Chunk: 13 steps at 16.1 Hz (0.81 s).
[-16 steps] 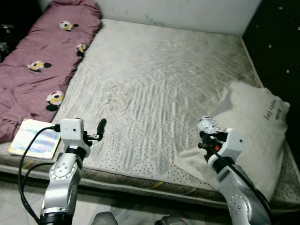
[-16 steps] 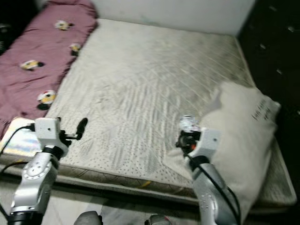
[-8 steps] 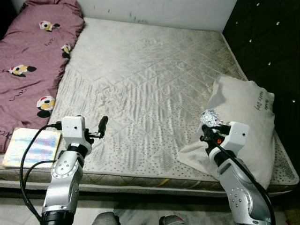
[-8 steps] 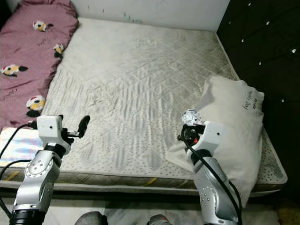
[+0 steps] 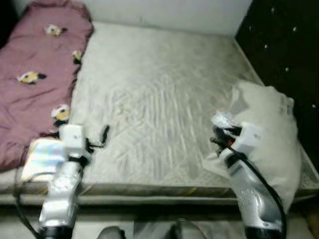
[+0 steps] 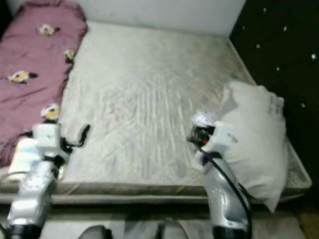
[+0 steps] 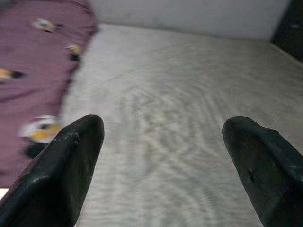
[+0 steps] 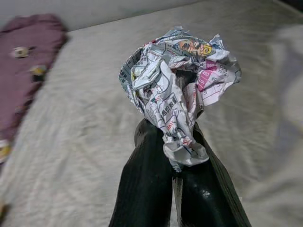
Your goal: Clean up the room
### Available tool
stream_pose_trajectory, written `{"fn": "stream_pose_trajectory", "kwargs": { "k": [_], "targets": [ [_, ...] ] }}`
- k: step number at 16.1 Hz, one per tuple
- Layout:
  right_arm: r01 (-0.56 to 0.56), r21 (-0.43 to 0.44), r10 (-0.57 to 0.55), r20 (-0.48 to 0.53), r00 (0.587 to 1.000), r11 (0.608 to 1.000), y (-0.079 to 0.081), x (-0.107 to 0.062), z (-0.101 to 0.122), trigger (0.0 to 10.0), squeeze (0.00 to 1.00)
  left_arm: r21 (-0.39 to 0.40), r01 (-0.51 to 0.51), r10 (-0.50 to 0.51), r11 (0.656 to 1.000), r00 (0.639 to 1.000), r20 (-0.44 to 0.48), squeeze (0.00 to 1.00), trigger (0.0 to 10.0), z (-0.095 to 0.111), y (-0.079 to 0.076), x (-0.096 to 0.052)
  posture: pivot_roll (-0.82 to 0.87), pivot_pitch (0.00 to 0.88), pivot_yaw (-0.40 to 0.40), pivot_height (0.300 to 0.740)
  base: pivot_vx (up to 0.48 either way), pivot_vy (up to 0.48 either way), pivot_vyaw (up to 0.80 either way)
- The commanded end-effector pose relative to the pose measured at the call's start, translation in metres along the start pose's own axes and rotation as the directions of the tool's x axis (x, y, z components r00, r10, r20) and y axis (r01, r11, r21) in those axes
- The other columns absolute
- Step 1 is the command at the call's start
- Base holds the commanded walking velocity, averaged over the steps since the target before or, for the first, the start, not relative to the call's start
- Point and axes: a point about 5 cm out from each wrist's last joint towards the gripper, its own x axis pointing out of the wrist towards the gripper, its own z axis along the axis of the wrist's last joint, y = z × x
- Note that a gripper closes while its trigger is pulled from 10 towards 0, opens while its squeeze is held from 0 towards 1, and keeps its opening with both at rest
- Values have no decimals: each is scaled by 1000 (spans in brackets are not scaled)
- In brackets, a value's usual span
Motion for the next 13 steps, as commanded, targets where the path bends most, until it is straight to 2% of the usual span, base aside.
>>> {"fn": "stream_pose_trajectory", "kwargs": {
  "k": [1, 8, 13],
  "targets": [
    [40, -10, -40, 10, 999, 999, -11, -1, 2, 10000, 0, -7, 21, -21, 1000, 1000, -3, 0, 10000, 0, -8, 1, -17, 106, -69, 740, 0, 480, 0],
    [30, -18, -29, 19, 999, 999, -9, 4, 4, 10000, 0, -6, 23, -23, 1000, 1000, -8, 0, 10000, -2, -9, 1, -14, 103, -71, 740, 0, 480, -564],
    [21, -24, -21, 16, 1000, 999, -8, 6, 3, 10000, 0, -6, 19, -19, 1000, 1000, -7, 0, 10000, -3, -9, 1, -15, 99, -72, 740, 0, 480, 0]
  ]
}}
